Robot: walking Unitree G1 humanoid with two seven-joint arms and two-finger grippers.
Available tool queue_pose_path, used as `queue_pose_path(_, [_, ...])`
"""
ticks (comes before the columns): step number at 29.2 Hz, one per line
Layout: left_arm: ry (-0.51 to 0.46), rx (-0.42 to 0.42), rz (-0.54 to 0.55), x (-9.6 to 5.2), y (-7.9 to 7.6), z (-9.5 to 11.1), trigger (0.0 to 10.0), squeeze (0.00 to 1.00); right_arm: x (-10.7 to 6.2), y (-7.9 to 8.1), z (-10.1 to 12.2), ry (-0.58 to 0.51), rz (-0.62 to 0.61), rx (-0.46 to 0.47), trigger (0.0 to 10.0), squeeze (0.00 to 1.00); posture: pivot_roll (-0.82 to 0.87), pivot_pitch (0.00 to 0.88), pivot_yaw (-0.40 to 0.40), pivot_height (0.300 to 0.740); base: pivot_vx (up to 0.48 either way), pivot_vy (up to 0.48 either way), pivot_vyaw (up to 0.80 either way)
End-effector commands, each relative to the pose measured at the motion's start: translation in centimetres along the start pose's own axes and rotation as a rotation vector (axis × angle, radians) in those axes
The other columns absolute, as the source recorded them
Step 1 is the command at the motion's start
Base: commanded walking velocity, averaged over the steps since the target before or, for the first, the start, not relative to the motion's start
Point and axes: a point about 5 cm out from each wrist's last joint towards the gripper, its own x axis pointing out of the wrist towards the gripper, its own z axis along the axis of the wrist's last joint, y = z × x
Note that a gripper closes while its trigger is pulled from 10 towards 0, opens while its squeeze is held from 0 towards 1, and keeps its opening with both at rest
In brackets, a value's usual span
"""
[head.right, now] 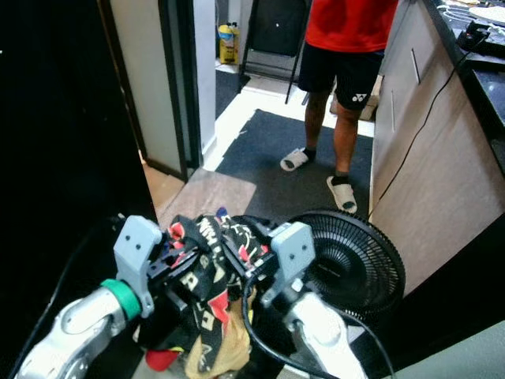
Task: Clothes washing
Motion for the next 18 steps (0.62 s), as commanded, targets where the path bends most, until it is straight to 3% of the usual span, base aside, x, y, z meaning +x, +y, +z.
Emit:
queue_pose_path(1, [-0.011,0.005,-0.014,-0.2,-0.2,0.4,10.0,0.00,0.0,0.3,-0.6,0.025,0.022,0.035,10.0,0.00,0.04,0.038,0.064,0.740,0.000,0.000,0.00])
queue_pose_path(3, [-0.025,0.006,0.002,0.1,-0.1,0.6,10.0,0.00,-1.0,0.7,-1.2,0.083,0.081,0.050,10.0,0.00,0.06,0.037,0.043,0.740,0.000,0.000,0.00])
queue_pose_path(5, [-0.025,0.006,0.002,0.1,-0.1,0.6,10.0,0.00,-1.0,0.7,-1.2,0.083,0.081,0.050,10.0,0.00,0.06,0.037,0.043,0.740,0.000,0.000,0.00])
queue_pose_path(6, [-0.028,0.004,0.009,0.1,-0.1,0.7,10.0,0.00,-2.5,0.6,-1.5,0.130,0.067,0.047,10.0,0.00,0.06,0.036,0.035,0.740,0.000,0.000,0.00])
queue_pose_path(7, [-0.028,0.004,0.009,0.1,-0.1,0.7,10.0,0.00,-2.5,0.6,-1.5,0.130,0.067,0.047,10.0,0.00,0.06,0.036,0.035,0.740,0.000,0.000,0.00])
queue_pose_path(8, [-0.029,0.002,0.014,0.1,-0.1,0.7,10.0,0.00,-4.6,-0.4,-1.9,0.181,-0.014,0.027,10.0,0.00,0.04,0.036,0.042,0.740,0.000,0.000,0.00])
queue_pose_path(9, [-0.029,0.002,0.014,0.1,-0.1,0.7,10.0,0.00,-4.6,-0.4,-1.9,0.181,-0.014,0.027,10.0,0.00,0.04,0.036,0.042,0.740,0.000,0.000,0.00])
queue_pose_path(10, [-0.028,0.000,0.014,0.1,-0.1,0.7,10.0,0.00,-6.4,-1.6,-2.0,0.219,-0.098,0.002,10.0,0.00,0.04,0.036,0.044,0.740,0.000,0.000,0.00])
queue_pose_path(11, [-0.028,0.000,0.014,0.1,-0.1,0.7,10.0,0.00,-6.4,-1.6,-2.0,0.219,-0.098,0.002,10.0,0.00,0.04,0.036,0.044,0.740,0.000,0.000,0.00])
queue_pose_path(12, [-0.024,-0.003,0.005,0.2,-0.1,0.6,10.0,0.00,-7.7,-3.0,-2.0,0.238,-0.197,-0.039,10.0,0.00,0.02,0.035,0.059,0.740,0.000,0.000,0.00])
queue_pose_path(15, [-0.024,-0.003,0.005,0.2,-0.1,0.6,10.0,0.00,-7.7,-3.0,-2.0,0.238,-0.197,-0.039,10.0,0.00,0.02,0.035,0.059,0.740,0.000,0.000,0.00])
queue_pose_path(16, [-0.021,-0.005,-0.010,0.4,-0.3,0.6,10.0,0.00,-8.4,-4.4,-1.6,0.233,-0.287,-0.078,10.0,0.00,0.01,0.034,0.074,0.740,0.000,0.000,0.00])
queue_pose_path(17, [-0.021,-0.005,-0.010,0.4,-0.3,0.6,10.0,0.00,-8.4,-4.4,-1.6,0.233,-0.287,-0.078,10.0,0.00,0.01,0.034,0.074,0.740,0.000,0.000,0.00])
queue_pose_path(18, [-0.018,-0.004,-0.024,0.7,-0.3,0.7,10.0,0.00,-8.3,-5.7,-1.0,0.204,-0.374,-0.108,10.0,0.00,0.00,0.031,0.086,0.740,0.000,0.000,0.00])
